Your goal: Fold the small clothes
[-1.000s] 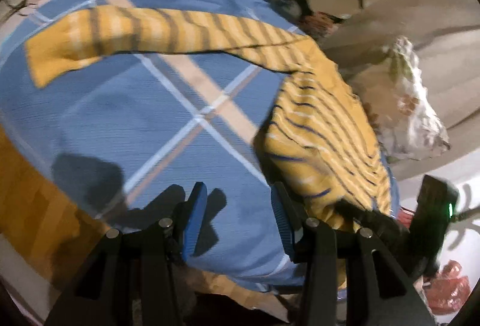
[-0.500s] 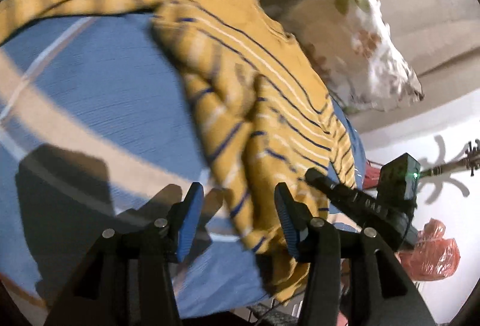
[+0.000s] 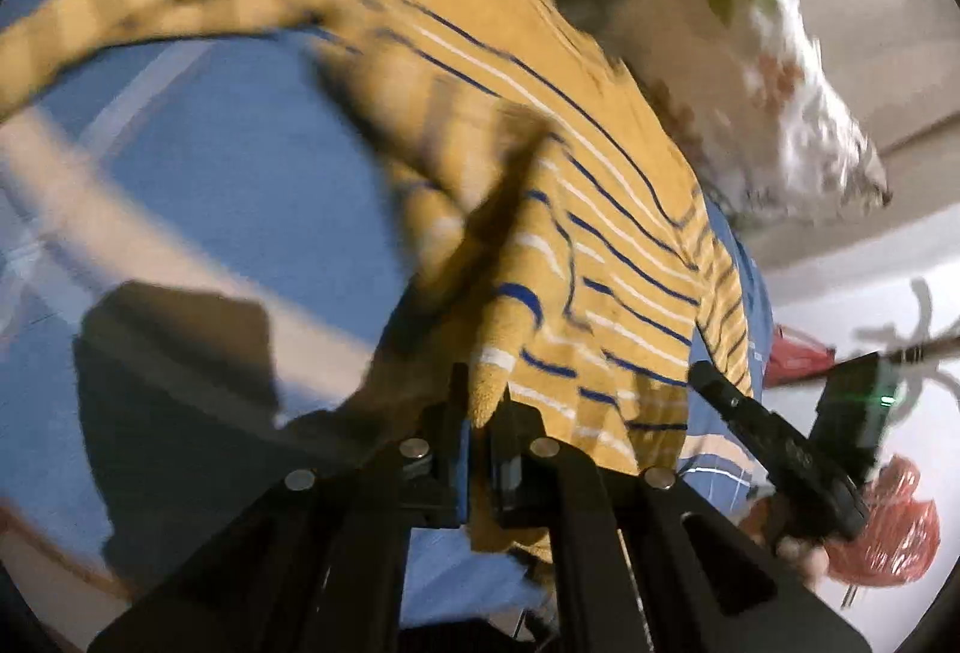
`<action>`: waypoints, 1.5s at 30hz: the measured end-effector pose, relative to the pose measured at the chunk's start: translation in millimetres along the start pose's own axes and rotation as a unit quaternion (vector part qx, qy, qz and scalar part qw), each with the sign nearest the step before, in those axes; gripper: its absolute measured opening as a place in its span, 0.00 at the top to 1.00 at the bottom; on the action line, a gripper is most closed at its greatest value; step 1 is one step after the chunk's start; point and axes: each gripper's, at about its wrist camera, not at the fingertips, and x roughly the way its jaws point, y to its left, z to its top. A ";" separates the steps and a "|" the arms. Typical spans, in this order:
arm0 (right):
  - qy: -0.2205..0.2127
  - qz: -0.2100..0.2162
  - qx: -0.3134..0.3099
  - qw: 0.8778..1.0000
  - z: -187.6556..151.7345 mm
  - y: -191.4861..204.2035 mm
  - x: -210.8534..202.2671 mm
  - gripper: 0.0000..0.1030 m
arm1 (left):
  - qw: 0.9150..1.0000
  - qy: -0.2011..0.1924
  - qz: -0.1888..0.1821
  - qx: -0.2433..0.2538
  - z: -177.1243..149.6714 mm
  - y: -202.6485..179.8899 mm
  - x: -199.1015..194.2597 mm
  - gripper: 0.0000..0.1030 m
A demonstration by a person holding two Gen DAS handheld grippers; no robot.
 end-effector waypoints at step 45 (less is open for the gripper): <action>-0.271 -0.113 0.423 0.857 -16.7 -349.7 -187.4 0.95 | 0.991 -0.067 0.055 0.100 -8.2 -91.1 -0.9 0.78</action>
